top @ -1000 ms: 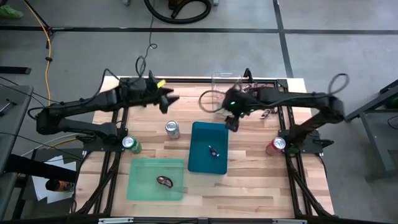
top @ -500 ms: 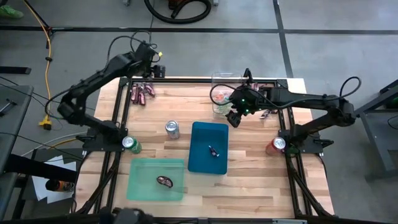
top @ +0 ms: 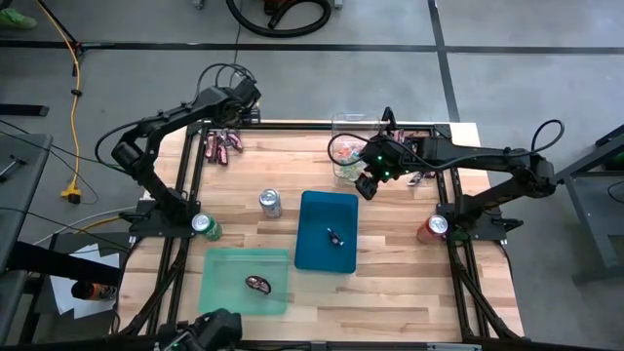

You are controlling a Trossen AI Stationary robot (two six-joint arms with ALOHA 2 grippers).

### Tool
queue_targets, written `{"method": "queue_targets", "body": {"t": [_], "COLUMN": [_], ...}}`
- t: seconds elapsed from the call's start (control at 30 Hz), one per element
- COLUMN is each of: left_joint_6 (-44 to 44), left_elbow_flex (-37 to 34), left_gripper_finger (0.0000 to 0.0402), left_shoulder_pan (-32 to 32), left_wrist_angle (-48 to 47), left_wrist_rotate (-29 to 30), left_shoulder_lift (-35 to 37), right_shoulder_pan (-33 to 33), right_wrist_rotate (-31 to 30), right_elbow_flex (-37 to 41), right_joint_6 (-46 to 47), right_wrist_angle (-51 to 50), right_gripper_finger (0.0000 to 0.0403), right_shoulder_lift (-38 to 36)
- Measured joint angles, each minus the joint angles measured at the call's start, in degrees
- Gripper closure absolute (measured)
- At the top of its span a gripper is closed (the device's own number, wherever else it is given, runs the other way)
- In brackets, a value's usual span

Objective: Sort candy
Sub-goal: Put the brown chocolate into the green bin

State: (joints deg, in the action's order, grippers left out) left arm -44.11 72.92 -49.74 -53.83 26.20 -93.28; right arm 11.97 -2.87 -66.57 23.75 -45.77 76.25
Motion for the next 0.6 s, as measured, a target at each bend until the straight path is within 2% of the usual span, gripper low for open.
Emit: {"method": "queue_targets", "body": {"t": [0.2, 0.3, 0.4, 0.6], "left_joint_6": [-6.27, -9.14, -11.49, -14.07], "left_elbow_flex": [-13.59, -19.58, -22.29, -23.40], "left_gripper_finger": [0.0135, 0.0135, 0.0135, 0.0135], "left_shoulder_pan": [-1.71, -1.68, -1.72, -1.79], "left_wrist_angle": [11.62, 16.96, 19.20, 22.24], "left_wrist_rotate": [-9.45, -10.64, -10.65, -10.65], "left_shoulder_lift": [5.89, 8.53, 8.82, 5.93], "right_shoulder_pan": [0.00, 0.00, 0.00, 0.07], "right_wrist_rotate": [0.01, -0.10, -1.11, -1.45], "right_elbow_flex": [0.00, 0.00, 0.00, 0.00], "right_joint_6": [-0.15, -0.43, -0.68, -0.67], "right_wrist_angle": [-0.74, -0.73, -0.26, 2.48], "right_gripper_finger": [0.0141, 0.0141, 0.0141, 0.0141], "right_shoulder_lift": [0.00, 0.00, 0.00, 0.00]}}
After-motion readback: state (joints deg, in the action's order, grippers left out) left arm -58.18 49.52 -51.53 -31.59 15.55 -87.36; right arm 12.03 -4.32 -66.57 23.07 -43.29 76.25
